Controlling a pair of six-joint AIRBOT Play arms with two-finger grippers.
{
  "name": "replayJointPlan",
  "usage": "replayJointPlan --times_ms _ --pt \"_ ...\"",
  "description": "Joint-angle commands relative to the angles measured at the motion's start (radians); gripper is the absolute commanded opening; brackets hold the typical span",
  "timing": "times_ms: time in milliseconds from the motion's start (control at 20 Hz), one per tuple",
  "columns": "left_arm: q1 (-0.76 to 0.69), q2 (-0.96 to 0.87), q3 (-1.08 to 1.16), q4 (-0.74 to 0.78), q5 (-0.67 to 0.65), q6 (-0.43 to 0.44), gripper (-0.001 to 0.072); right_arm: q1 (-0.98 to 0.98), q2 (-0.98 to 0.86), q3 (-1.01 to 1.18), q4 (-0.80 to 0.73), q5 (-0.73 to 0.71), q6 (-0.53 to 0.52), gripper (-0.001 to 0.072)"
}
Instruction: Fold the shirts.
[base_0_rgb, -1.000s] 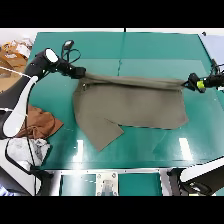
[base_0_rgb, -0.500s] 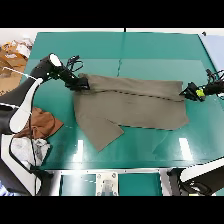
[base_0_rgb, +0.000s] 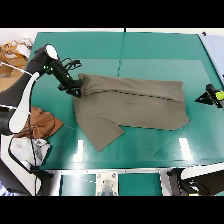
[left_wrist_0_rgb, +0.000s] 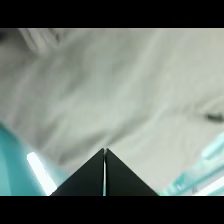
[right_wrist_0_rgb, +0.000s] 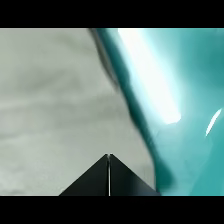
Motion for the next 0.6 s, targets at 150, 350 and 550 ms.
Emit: replayJointPlan --times_ms 150,350,550 --pt "-0.038 0.213 -0.174 0.006 -0.007 -0.028 0.0026 -0.034 0.436 -0.509 -0.011 -0.129 0.057 0.0014" --pt "-0.089 0.579 -0.635 0.011 0.24 -0.063 0.0027 -0.034 0.739 -0.88 -0.01 -0.223 0.107 0.0093" --pt "-0.089 0.844 -1.064 -0.029 0.542 -0.176 0.0396 -0.034 0.788 -1.056 -0.006 -0.314 0.129 0.0602"
